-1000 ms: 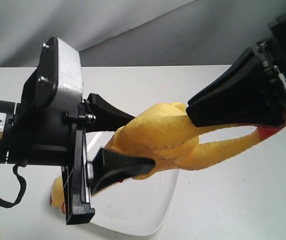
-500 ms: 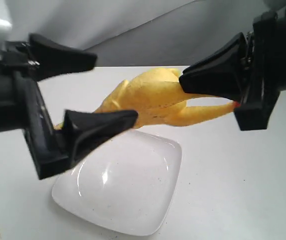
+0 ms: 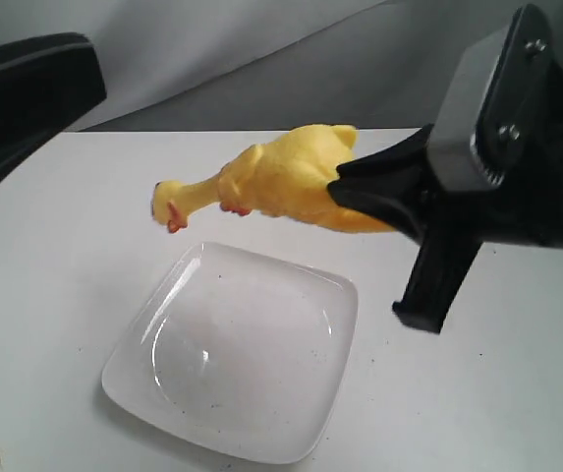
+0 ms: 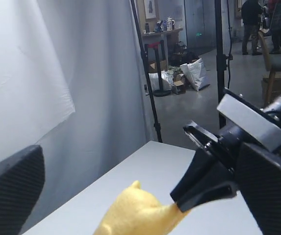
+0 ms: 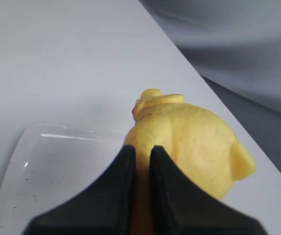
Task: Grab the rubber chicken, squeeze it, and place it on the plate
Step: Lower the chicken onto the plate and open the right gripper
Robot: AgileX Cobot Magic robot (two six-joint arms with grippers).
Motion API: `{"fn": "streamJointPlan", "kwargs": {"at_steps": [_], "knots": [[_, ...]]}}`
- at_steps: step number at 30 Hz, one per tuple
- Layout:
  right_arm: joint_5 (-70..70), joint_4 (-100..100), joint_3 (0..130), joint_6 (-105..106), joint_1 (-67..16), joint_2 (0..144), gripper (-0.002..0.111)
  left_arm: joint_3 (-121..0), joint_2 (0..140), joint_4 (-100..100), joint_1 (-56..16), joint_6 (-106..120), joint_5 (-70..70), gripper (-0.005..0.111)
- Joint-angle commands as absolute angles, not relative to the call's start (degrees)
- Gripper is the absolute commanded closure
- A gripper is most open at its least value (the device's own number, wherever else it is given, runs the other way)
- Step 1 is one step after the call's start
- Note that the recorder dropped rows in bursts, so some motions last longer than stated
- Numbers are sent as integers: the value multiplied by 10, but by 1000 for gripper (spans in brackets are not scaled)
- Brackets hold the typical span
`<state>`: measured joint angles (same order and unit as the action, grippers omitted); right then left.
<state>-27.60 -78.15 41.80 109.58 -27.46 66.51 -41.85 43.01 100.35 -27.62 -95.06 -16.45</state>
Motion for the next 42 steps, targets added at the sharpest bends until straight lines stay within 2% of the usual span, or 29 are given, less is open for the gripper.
{"fn": "streamJointPlan", "kwargs": {"at_steps": [1, 8, 18, 20, 24, 26, 32, 39, 42], "knots": [[-187, -801, 393, 1119, -347, 678, 108, -423, 427, 998, -279, -966, -158, 4], [-144, -800, 357, 1121, -409, 758, 108, -422, 427, 998, -279, -974, -158, 4], [-131, -816, 355, 1048, -415, 812, 106, -422, 427, 998, -279, -973, -167, 4], [-132, -816, 350, 1046, -415, 824, 96, -422, 427, 998, -279, -973, -167, 4], [-131, -816, 331, 1040, -415, 844, 58, -422, 427, 998, -279, -973, -167, 4], [-125, -818, 328, 1040, -415, 842, 47, -422, 427, 998, -279, -973, -167, 4], [-84, -822, 328, 1040, -415, 760, 52, -422, 427, 998, -279, -973, -167, 4], [137, -843, 328, 1040, -415, 549, 53, -422, 427, 998, -279, -973, -167, 4], [160, -874, 328, 1040, -415, 462, 54, -422, 427, 998, -279, -975, -167, 4]]}}
